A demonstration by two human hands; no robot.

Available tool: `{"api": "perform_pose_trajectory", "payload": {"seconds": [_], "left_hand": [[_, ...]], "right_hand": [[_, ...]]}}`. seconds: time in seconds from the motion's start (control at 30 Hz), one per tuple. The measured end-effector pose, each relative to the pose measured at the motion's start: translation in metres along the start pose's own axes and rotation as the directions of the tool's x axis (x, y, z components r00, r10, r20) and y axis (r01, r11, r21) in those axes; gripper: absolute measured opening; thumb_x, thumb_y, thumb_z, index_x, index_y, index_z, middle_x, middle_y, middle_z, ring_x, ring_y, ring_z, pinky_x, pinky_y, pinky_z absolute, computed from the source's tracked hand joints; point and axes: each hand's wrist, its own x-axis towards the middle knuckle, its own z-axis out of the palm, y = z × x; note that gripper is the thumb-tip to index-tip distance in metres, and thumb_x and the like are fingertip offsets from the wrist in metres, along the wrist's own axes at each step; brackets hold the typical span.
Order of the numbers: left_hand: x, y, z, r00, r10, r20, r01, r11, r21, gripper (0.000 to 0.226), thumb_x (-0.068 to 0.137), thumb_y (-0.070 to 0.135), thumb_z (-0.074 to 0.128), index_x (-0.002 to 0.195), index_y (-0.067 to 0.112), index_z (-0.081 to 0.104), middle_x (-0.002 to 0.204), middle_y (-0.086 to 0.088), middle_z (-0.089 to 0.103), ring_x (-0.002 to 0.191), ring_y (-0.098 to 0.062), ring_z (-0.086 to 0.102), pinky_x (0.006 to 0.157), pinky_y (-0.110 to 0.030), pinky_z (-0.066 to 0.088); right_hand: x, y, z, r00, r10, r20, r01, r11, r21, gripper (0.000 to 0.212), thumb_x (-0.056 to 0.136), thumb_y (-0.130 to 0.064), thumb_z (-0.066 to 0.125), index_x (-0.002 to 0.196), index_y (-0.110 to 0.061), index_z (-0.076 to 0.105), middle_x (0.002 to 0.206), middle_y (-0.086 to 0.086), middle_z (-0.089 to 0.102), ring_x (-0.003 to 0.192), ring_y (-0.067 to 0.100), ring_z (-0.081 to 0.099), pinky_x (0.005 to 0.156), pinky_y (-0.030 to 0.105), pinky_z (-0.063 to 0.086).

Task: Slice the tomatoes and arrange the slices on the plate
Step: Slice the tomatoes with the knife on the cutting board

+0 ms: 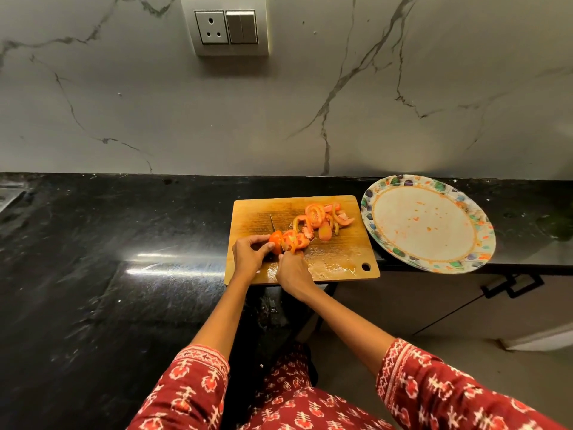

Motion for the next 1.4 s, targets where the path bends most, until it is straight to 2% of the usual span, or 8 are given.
{"api": "perform_pose_trajectory", "payload": {"seconds": [0.17, 0.33, 0.63, 0.87, 1.03, 1.1, 1.23, 1.4], "left_hand": [[0.000, 0.001, 0.000, 1.000, -0.026, 0.007, 0.026, 1.000, -0.012, 0.022, 0.076, 0.004, 0.072, 0.097, 0.001, 0.071, 0.096, -0.012, 0.070, 0.088, -0.018, 0.065, 0.084, -0.032, 0.053], [-0.001, 0.002, -0.001, 1.000, -0.015, -0.005, 0.015, 1.000, -0.006, 0.022, 0.076, 0.003, 0.072, 0.097, 0.001, 0.071, 0.096, -0.013, 0.071, 0.088, -0.018, 0.065, 0.083, -0.032, 0.053], [-0.002, 0.001, -0.002, 1.000, -0.023, -0.004, 0.023, 1.000, -0.006, 0.022, 0.077, 0.003, 0.071, 0.099, -0.001, 0.070, 0.097, -0.015, 0.070, 0.090, -0.022, 0.066, 0.082, -0.032, 0.053], [-0.003, 0.002, -0.001, 0.999, -0.047, -0.002, 0.047, 0.999, -0.013, 0.023, 0.077, 0.003, 0.070, 0.099, -0.002, 0.069, 0.098, -0.015, 0.070, 0.091, -0.019, 0.065, 0.079, -0.024, 0.050], [-0.004, 0.004, -0.005, 0.998, -0.051, 0.049, 0.051, 0.999, 0.001, 0.024, 0.079, 0.002, 0.069, 0.103, -0.001, 0.068, 0.101, -0.015, 0.069, 0.094, -0.022, 0.065, 0.086, -0.036, 0.054], [-0.009, 0.011, -0.003, 0.998, -0.036, 0.051, 0.036, 0.999, 0.003, 0.031, 0.077, 0.002, 0.071, 0.107, -0.001, 0.066, 0.103, -0.012, 0.068, 0.091, -0.017, 0.063, 0.086, -0.031, 0.053], [-0.018, 0.015, 0.007, 0.999, -0.034, -0.015, 0.034, 0.999, -0.016, 0.050, 0.074, 0.001, 0.073, 0.121, -0.001, 0.057, 0.116, -0.009, 0.062, 0.107, -0.021, 0.059, 0.090, -0.028, 0.048], [-0.018, 0.016, 0.011, 0.997, -0.041, -0.072, 0.044, 0.998, 0.038, 0.042, 0.077, 0.003, 0.070, 0.118, 0.002, 0.061, 0.114, -0.014, 0.065, 0.107, -0.024, 0.060, 0.093, -0.031, 0.049]], "right_hand": [[-0.003, -0.001, -0.001, 1.000, 0.002, 0.003, -0.002, 1.000, -0.021, 0.028, 0.101, -0.014, 0.034, 0.120, 0.000, 0.049, 0.131, 0.021, 0.037, 0.106, 0.035, 0.052, 0.079, 0.034, 0.038], [-0.005, 0.003, 0.002, 1.000, -0.006, 0.009, 0.006, 1.000, -0.022, 0.024, 0.099, -0.013, 0.037, 0.113, 0.000, 0.052, 0.128, 0.021, 0.043, 0.104, 0.036, 0.054, 0.072, 0.032, 0.035], [-0.004, -0.011, -0.005, 0.999, 0.022, 0.028, -0.021, 0.999, -0.031, 0.028, 0.100, -0.012, 0.035, 0.120, 0.001, 0.050, 0.129, 0.022, 0.044, 0.114, 0.036, 0.049, 0.082, 0.035, 0.040], [-0.016, 0.005, 0.004, 0.998, 0.035, 0.049, -0.028, 0.991, -0.130, 0.020, 0.093, 0.000, 0.041, 0.106, 0.001, 0.056, 0.113, 0.019, 0.059, 0.105, 0.035, 0.056, 0.074, 0.036, 0.042], [-0.018, 0.002, 0.004, 0.998, 0.046, 0.036, -0.041, 0.993, -0.113, 0.022, 0.092, 0.001, 0.041, 0.110, 0.001, 0.054, 0.115, 0.018, 0.059, 0.108, 0.035, 0.057, 0.081, 0.039, 0.046], [-0.019, 0.004, 0.003, 0.999, 0.034, 0.035, -0.030, 0.995, -0.092, 0.015, 0.092, 0.001, 0.041, 0.104, -0.002, 0.049, 0.116, 0.018, 0.059, 0.108, 0.035, 0.056, 0.083, 0.040, 0.045], [-0.021, 0.003, 0.004, 1.000, 0.009, 0.021, -0.007, 0.994, -0.108, 0.017, 0.092, 0.000, 0.043, 0.107, 0.000, 0.053, 0.114, 0.018, 0.060, 0.106, 0.035, 0.058, 0.080, 0.039, 0.046], [-0.021, 0.005, 0.000, 1.000, 0.009, 0.025, -0.007, 0.994, -0.105, 0.023, 0.095, -0.003, 0.041, 0.114, 0.001, 0.052, 0.116, 0.019, 0.059, 0.109, 0.036, 0.056, 0.082, 0.039, 0.046]]}}
